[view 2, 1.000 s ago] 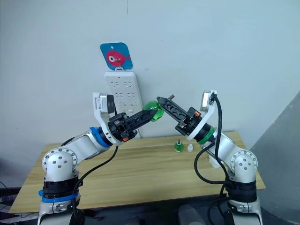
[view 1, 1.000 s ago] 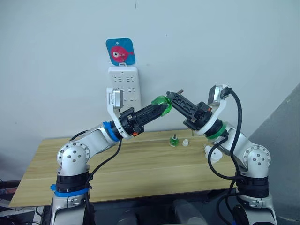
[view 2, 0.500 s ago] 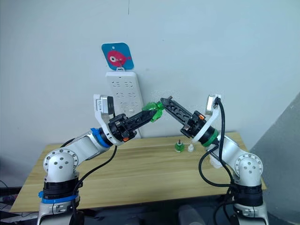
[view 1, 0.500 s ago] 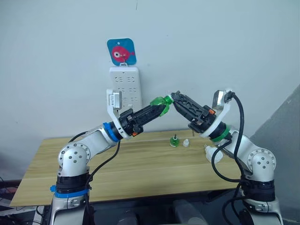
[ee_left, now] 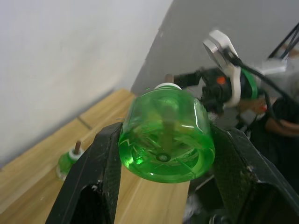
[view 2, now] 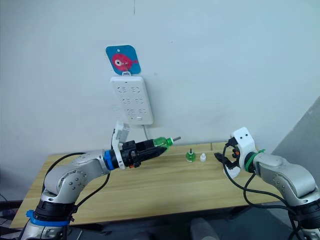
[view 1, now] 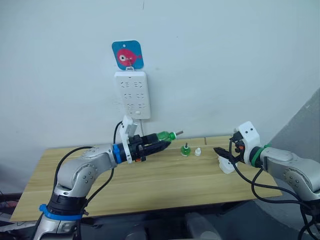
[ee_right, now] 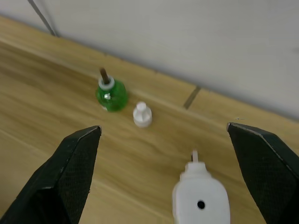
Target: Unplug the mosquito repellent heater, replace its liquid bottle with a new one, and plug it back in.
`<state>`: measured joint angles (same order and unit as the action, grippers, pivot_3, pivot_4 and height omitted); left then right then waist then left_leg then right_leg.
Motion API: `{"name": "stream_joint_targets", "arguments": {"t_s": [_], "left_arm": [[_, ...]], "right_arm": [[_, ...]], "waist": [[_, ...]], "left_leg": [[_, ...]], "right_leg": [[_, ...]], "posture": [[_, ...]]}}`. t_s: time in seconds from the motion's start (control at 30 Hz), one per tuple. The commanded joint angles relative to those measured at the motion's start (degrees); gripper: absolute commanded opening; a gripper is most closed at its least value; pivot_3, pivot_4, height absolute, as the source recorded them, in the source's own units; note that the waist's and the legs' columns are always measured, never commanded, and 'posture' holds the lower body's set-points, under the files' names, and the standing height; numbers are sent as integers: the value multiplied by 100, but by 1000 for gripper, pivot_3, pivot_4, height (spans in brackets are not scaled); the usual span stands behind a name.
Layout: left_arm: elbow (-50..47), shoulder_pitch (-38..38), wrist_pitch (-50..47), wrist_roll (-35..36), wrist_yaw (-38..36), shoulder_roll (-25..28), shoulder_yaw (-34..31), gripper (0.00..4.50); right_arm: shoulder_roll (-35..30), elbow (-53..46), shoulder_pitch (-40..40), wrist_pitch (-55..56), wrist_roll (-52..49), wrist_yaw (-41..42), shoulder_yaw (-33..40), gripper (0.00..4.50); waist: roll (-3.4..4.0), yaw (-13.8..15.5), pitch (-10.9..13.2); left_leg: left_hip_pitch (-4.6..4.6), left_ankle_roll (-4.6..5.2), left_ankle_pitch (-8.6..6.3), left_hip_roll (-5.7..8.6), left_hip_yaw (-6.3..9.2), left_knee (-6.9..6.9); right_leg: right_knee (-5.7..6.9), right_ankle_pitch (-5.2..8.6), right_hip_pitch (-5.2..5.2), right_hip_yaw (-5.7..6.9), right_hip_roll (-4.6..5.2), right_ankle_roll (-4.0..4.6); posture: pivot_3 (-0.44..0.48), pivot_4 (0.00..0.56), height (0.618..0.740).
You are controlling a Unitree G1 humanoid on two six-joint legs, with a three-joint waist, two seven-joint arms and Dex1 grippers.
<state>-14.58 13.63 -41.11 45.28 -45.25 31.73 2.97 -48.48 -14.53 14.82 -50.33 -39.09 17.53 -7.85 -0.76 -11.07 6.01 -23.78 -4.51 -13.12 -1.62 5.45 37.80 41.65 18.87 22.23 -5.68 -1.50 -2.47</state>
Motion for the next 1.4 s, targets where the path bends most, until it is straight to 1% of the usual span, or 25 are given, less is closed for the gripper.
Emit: {"name": "stream_joint_targets", "arguments": {"t_s": [0.03,0.17,0.27,0.37,0.5,0.7,1.03,1.23,1.4], "left_arm": [[-397,-139,323,-276,-207,17,117,2357],[-562,-357,477,-502,-301,-23,285,2357],[-562,-422,576,-632,-304,-118,368,2357],[-553,-497,699,-783,-325,-218,478,2357],[-562,-564,794,-893,-352,-288,530,2357],[-567,-654,917,-1019,-348,-375,589,2357],[-558,-814,1089,-1200,-365,-461,649,2357],[-546,-840,1150,-1269,-377,-483,661,2357],[-507,-837,1199,-1303,-394,-490,665,2357]], "right_arm": [[-214,308,365,94,821,448,-389,4500],[-416,760,829,-314,1515,915,-1018,4500],[-426,1145,1085,-293,1907,1376,-1331,4500],[-306,1547,1327,-307,2269,1705,-1603,4500],[-70,1927,1507,-486,2492,1932,-1634,4500],[123,2493,1680,-354,2957,2225,-1761,4500],[506,3353,1947,-96,3597,2655,-1868,4500],[744,3817,2053,-94,3806,2828,-1847,4500],[898,4007,2077,-96,3916,2860,-1755,4500]], "waist": [[0,18,52],[7,50,163],[6,65,218],[5,84,282],[0,96,310],[-1,172,317],[-1,185,318],[0,213,317],[0,226,317]], "left_leg": [[-1,0,0,0,1,0],[2,1,0,-1,-1,7],[2,1,-1,-1,-2,6],[1,1,-1,-1,-2,6],[0,1,-1,-1,-2,7],[0,1,-1,1,-2,8],[1,1,0,2,-1,8],[1,1,0,3,-1,8],[1,1,0,3,0,8]], "right_leg": [[-1,0,0,2,0,0],[-1,0,-5,-1,1,0],[0,0,-3,-2,1,0],[0,-1,-3,-2,2,-1],[0,-2,-2,-2,3,-2],[0,-2,-2,-1,7,-2],[0,-3,-3,0,8,-4],[0,-3,-3,1,9,-4],[0,-3,-3,2,10,-4]], "posture": [[-191,116,692],[-184,135,692],[-184,142,692],[-176,145,692],[-164,145,692],[-143,144,692],[-119,136,692],[-109,127,692],[-108,124,692]]}}
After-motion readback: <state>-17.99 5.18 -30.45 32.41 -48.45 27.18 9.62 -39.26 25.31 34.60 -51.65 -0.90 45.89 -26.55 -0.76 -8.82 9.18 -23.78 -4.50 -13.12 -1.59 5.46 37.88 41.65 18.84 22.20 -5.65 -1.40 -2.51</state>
